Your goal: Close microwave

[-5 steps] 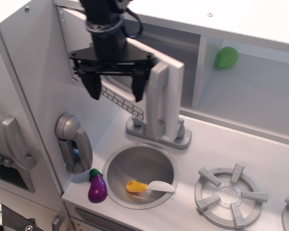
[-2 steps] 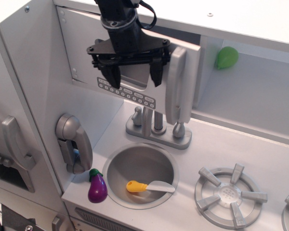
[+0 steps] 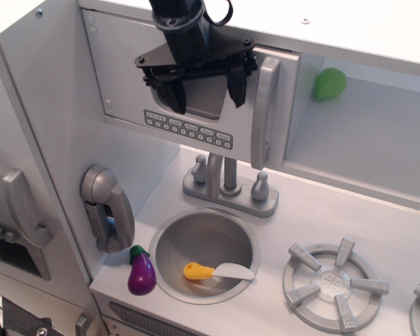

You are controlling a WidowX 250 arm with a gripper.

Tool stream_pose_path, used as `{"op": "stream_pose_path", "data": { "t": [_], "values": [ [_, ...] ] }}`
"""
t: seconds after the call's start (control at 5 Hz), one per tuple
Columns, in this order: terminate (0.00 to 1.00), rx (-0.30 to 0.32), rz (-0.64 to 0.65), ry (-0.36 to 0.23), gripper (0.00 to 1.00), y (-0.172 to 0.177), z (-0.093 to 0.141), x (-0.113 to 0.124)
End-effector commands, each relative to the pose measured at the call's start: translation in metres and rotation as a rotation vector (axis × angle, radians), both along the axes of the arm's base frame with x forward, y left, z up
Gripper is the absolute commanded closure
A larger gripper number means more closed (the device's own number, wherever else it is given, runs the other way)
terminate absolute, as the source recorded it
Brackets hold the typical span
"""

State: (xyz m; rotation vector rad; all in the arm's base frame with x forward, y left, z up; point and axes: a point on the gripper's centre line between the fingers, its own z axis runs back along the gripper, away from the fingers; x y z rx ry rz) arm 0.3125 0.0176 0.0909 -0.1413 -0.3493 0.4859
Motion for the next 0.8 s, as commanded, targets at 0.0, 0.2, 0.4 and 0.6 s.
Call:
{"op": "stream_pose_path", "data": {
  "t": [0.0,0.2,0.4,0.6],
  "values": [
    [0.0,0.009,0.025,-0.211,0.0,0.017,0.019,0.008],
    [0.0,0.039,0.002,-0.281,0.0,0.02,0.017,0.007],
    [0.0,0.047,-0.031,-0.128,0.0,0.027,0.013,-0.01],
    [1.0,0.058,-0.071,0.121,0.0,0.034,0.015,-0.049]
  ]
}}
